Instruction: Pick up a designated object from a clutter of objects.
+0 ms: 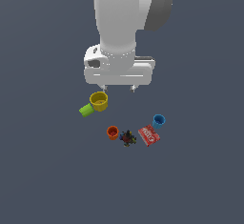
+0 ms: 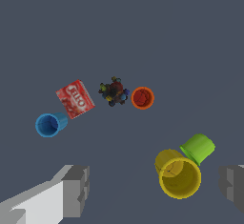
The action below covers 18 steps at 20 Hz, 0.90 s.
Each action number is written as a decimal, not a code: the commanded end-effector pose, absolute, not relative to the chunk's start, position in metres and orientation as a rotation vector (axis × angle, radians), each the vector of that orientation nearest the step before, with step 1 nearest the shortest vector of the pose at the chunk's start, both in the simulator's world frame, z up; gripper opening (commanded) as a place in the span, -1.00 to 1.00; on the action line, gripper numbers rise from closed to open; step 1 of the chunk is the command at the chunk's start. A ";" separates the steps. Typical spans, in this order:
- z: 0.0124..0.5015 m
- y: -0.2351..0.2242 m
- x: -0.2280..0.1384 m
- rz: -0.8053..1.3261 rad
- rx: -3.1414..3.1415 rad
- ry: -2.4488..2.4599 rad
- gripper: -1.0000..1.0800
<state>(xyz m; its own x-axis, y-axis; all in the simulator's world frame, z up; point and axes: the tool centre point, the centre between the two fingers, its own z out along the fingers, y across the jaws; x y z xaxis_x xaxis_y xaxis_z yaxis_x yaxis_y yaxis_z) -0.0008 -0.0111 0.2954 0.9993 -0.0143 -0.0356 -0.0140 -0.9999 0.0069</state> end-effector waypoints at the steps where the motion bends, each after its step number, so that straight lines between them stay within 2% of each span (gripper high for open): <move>1: 0.295 -0.011 -0.001 -0.056 3.134 -0.022 0.92; 10: 0.290 0.018 -0.006 -0.086 3.162 0.041 0.92; 18: 0.282 0.015 -0.002 -0.083 3.162 0.013 0.92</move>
